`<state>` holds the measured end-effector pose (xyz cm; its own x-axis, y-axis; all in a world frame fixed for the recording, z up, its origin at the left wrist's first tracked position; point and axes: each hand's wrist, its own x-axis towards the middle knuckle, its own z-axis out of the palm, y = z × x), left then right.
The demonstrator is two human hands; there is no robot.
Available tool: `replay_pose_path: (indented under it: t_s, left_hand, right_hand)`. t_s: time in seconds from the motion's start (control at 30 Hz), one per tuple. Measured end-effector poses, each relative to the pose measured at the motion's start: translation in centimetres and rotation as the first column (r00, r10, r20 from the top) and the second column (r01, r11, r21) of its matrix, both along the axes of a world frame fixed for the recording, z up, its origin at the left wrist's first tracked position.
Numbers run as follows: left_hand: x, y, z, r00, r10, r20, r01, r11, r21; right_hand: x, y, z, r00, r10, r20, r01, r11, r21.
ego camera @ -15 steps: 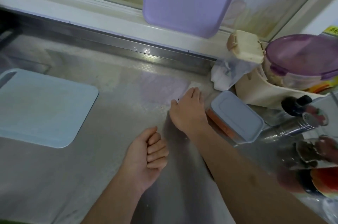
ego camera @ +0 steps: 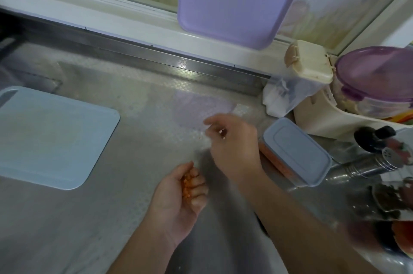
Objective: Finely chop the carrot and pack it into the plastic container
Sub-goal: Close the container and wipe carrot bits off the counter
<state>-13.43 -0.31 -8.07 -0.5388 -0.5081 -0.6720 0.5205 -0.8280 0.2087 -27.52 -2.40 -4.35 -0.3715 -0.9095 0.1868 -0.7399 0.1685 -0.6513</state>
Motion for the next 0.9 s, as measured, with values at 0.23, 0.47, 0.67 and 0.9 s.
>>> replay_pose_path:
  t_s: [0.23,0.47,0.67,0.9]
  left_hand:
    - [-1.9,-2.3,0.6,0.993,0.025,0.114,-0.007,0.988,-0.152]
    - [-5.0,-4.5,1.3,0.991,0.079,0.105,-0.08,0.997,0.009]
    - [-6.6,-6.3,2.0,0.994,0.038,0.099,-0.042,0.999,0.035]
    - [-5.8,-8.4,1.5,0.996,-0.059,0.074,0.058,0.998,0.02]
  right_hand:
    - [1.9,3.2,0.3,0.939,0.33,-0.101,-0.327,0.944,0.047]
    - [-1.6,-0.1,2.3,0.996,-0.025,0.085,0.024,1.0,0.017]
    - [-7.4,-7.5,-1.0,0.943,-0.308,-0.127,0.333,0.846,0.417]
    - [-9.0,-11.1,-3.5,0.924,-0.303,-0.233,0.382,0.73,0.567]
